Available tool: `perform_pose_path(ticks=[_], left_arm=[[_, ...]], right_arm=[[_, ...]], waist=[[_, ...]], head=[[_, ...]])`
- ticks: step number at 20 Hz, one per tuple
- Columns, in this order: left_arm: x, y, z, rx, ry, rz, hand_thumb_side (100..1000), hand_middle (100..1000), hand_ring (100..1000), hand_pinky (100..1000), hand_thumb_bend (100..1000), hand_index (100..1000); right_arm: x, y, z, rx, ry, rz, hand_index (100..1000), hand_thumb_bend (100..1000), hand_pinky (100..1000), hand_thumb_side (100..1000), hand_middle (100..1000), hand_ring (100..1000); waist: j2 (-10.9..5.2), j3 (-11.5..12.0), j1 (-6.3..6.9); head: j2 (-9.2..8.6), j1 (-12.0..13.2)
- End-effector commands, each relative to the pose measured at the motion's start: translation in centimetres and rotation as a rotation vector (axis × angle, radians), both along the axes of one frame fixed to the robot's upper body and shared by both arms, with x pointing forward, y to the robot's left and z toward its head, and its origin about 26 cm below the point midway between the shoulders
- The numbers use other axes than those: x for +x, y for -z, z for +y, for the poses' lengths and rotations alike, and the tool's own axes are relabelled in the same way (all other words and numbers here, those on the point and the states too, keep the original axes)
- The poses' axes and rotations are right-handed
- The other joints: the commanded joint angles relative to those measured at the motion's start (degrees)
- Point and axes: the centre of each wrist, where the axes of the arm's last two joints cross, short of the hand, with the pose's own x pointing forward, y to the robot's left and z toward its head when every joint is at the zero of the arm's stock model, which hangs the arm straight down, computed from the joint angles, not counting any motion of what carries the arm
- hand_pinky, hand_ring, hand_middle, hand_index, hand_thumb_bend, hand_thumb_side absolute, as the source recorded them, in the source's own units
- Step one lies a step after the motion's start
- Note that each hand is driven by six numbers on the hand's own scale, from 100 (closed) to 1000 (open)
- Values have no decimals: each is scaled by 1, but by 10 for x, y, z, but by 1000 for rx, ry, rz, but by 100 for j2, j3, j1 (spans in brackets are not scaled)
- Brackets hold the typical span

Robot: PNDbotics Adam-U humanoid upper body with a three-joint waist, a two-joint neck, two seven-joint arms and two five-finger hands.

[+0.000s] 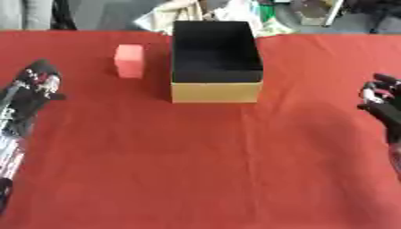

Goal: Pick up objects on the table and place them in the box.

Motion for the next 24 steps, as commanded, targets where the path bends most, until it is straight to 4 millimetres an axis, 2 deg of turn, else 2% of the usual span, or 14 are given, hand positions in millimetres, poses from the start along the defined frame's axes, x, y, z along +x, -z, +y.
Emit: perform_pose_path(ticks=[1,5,11,13,14,16,20,24], left_arm=[[0,-20,8,38,-7,-56,370,909,864,713,100,972],[0,-20,8,39,-7,-53,368,904,860,712,100,972],[0,-20,9,57,-3,-53,356,899,856,710,100,968],[0,-23,10,79,1,-56,342,898,855,711,100,966],[1,-25,11,96,4,-62,306,894,853,711,100,962],[2,-40,16,187,16,-94,254,886,849,714,100,954],[8,-79,28,475,23,-186,253,863,838,724,100,925],[24,-119,37,741,-12,-270,249,824,817,734,100,878]], right_arm=[[0,-12,-6,-15,9,-32,773,100,504,100,654,622],[0,-12,-6,-15,11,-31,773,100,504,100,654,622],[0,-11,-6,-15,9,-28,773,100,505,100,654,624],[0,-11,-6,-16,8,-27,773,100,505,100,654,624],[0,-11,-6,-16,7,-26,773,100,505,100,654,625],[0,-11,-6,-19,4,-24,773,100,505,100,654,625],[0,-10,-6,-26,1,-20,773,100,505,100,652,625],[0,-9,-6,-31,-4,-13,774,100,505,100,651,624]], waist=[[-95,-5,12],[-98,-7,15],[-100,-17,20],[-103,-25,29],[-106,-29,34],[-112,-45,49],[-128,-82,85],[-139,-132,123]], head=[[21,15],[71,20],[283,17],[319,-1],[328,-8],[335,-18],[338,-7],[338,4]])
